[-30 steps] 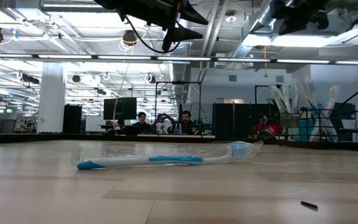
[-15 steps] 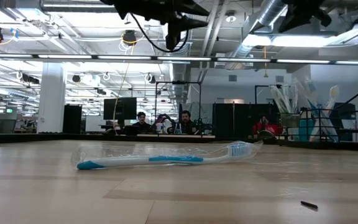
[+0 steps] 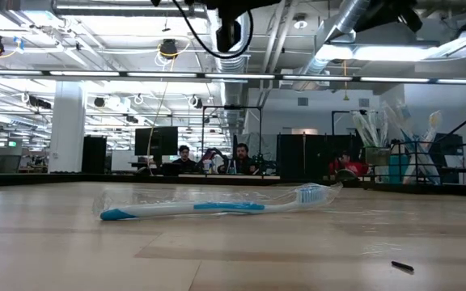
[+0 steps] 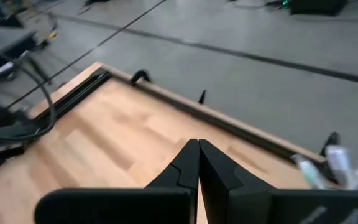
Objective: Pick & Place toothbrushing station
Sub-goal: Put the blue tooth into the right section of wire organizer
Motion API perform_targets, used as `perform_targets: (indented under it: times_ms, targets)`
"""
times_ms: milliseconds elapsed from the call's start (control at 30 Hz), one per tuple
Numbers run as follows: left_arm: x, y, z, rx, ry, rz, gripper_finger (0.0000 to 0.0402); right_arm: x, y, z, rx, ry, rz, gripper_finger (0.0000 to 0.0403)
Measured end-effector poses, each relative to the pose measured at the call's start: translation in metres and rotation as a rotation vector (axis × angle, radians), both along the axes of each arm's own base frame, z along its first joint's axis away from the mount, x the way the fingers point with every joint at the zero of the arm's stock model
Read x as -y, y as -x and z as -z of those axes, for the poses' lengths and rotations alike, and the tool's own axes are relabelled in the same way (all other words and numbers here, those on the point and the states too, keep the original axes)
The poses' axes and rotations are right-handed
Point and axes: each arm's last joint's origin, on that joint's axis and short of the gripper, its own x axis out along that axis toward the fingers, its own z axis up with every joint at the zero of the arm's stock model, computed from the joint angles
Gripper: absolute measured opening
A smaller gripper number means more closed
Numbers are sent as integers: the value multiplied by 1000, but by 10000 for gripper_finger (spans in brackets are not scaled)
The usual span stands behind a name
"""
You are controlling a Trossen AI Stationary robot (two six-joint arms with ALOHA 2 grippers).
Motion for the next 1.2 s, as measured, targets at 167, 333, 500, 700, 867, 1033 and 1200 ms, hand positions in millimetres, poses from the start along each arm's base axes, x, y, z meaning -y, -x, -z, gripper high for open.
perform_targets:
  times_ms: [167, 333, 500, 700, 867, 1033, 1200]
  targets:
    - [35, 2, 7, -95, 0, -66, 0, -10, -3, 2, -11, -27, -108, 1]
    - [63, 7, 14, -181, -12, -119, 0, -19, -6, 2, -11, -27, -181, 0]
    - [83, 14, 20, -247, -15, -142, 0, -26, -7, 2, -10, -30, -225, 1]
    - [100, 21, 28, -337, -13, -117, 0, -34, -7, 4, -17, -68, -262, 1]
    - [119, 17, 50, -429, -29, -76, 0, -39, -7, 6, -31, -81, -296, 0]
    - [139, 9, 86, -534, -58, -48, 0, -44, -6, 7, -42, -93, -322, 0]
    - [153, 7, 110, -598, -115, -80, 0, -46, -7, 8, -48, -96, -331, 0]
